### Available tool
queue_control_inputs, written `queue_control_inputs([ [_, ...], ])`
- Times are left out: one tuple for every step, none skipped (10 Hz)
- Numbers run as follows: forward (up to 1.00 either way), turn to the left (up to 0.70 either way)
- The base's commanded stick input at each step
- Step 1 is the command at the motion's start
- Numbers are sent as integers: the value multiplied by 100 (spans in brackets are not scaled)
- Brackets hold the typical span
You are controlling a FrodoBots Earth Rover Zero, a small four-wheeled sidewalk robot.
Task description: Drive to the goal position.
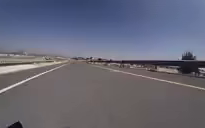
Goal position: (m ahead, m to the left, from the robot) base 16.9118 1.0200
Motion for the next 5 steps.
queue_control_inputs([
  [100,0],
  [100,0],
  [100,0],
  [100,0],
  [100,0],
])
